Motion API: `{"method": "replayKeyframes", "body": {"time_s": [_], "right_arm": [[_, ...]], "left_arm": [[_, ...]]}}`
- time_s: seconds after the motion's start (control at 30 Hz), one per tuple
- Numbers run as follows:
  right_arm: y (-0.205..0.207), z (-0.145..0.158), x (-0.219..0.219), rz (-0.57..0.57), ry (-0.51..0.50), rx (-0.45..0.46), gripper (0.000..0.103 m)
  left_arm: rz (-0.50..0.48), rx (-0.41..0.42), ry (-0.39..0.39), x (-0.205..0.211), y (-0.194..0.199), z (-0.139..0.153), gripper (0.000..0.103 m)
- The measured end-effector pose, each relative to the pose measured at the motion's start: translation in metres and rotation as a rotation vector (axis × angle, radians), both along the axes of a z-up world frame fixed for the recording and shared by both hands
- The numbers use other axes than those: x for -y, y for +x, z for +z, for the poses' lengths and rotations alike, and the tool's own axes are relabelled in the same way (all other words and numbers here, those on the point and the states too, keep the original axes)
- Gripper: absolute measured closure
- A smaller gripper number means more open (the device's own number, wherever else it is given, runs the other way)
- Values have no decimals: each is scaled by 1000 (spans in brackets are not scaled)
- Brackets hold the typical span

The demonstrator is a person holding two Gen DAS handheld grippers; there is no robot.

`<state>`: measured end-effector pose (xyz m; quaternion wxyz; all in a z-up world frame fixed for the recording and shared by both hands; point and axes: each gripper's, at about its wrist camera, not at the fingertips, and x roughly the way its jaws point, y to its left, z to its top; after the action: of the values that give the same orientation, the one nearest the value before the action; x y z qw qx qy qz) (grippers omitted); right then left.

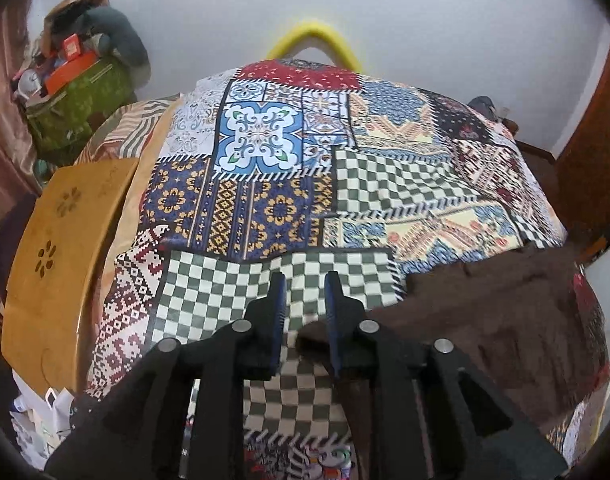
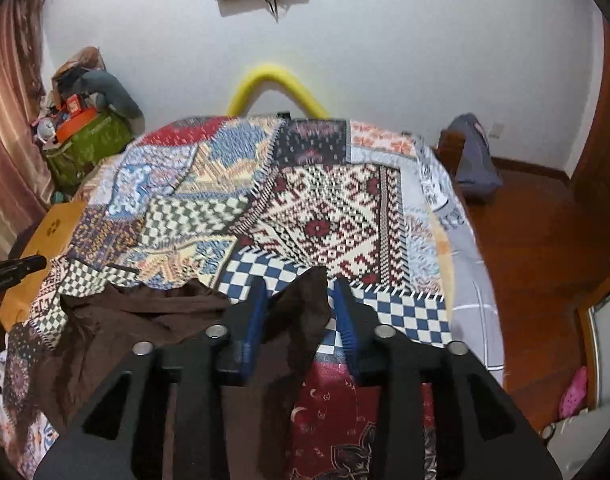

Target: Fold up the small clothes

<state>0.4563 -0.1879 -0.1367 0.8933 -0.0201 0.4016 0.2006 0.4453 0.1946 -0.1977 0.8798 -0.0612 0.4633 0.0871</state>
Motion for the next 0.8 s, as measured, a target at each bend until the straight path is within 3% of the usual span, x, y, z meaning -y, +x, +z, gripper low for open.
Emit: {"method": "replayKeyframes", "body": {"time_s": [0.2,0.4,0.6,0.8], "right_arm": [[-53,-9,4,62,11,-38,69],[-107,-34,11,86,39,-117,68],[-139,-62,16,52,123,-218,65],[-143,-81,7,9,239,-294,58]], "left_arm": [[-103,-36,48,30,-37,-9,67],[-195,-101,26,62,-87,-39,57],[-196,-142,35,76,-111,-67,52],[-139,-125,-37,61,-124,-66,51]]}}
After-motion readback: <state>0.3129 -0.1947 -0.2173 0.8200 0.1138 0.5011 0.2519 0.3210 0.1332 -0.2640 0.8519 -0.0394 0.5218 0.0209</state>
